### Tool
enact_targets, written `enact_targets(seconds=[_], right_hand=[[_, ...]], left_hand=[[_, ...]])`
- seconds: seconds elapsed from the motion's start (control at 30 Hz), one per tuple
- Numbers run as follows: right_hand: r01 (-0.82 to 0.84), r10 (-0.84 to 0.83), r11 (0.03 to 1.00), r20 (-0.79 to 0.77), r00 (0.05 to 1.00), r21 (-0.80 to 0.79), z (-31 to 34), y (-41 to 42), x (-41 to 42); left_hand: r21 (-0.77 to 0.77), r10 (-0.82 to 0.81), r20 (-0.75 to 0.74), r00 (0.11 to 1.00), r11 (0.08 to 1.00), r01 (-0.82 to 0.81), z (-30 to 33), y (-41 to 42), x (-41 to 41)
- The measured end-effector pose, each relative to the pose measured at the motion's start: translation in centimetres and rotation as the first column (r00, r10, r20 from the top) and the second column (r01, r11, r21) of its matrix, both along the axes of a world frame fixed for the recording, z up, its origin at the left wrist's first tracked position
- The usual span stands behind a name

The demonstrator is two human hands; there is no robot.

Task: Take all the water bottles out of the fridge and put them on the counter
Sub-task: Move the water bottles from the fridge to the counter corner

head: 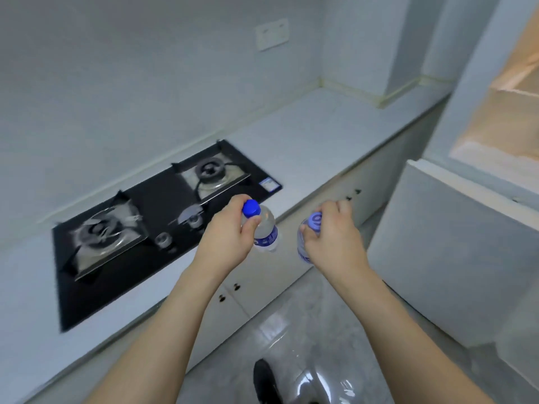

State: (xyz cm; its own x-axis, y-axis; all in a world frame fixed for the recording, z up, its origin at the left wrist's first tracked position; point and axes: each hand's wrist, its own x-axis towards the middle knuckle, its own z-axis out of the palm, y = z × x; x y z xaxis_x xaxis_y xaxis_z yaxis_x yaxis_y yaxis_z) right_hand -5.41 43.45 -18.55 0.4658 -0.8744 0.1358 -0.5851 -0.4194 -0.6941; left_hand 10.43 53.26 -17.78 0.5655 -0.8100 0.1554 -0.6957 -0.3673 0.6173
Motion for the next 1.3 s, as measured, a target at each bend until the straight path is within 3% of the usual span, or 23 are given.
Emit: enact_targets(seconds=[0.27, 0.5, 0.7, 0.93, 1.3], right_hand=[[-0.406, 0.405, 0.914, -0.026, 0.914, -0.016, 0.9, 9.1, 10.2], [-0.595, 0.594, 0.803, -0.061, 0.802, 0.003, 1.0, 19.1, 17.9], [-0.693, 0.695, 0.719, -0.06, 0.716, 0.059, 1.1, 28.8, 23.3], [-0.761, 0.765, 0.644, -0.064, 0.641, 0.077, 1.4, 38.9, 28.7], [-0.84, 0.842, 0.538, -0.092, 0.532, 0.066, 0.5, 47.2, 36.6]], left_hand=[[0.004, 0.36, -0.008, 0.933, 0.933, -0.36, -0.3, 14.8, 4.7], [0.006, 0.57, -0.078, 0.818, 0.821, -0.571, -1.0, 27.1, 7.9], [0.05, 0.695, -0.088, 0.714, 0.719, -0.693, -1.5, 37.6, 11.0], [0.042, 0.743, -0.097, 0.662, 0.667, -0.743, -1.1, 47.9, 14.9], [0.059, 0.842, -0.125, 0.524, 0.534, -0.843, -2.8, 57.3, 19.5]])
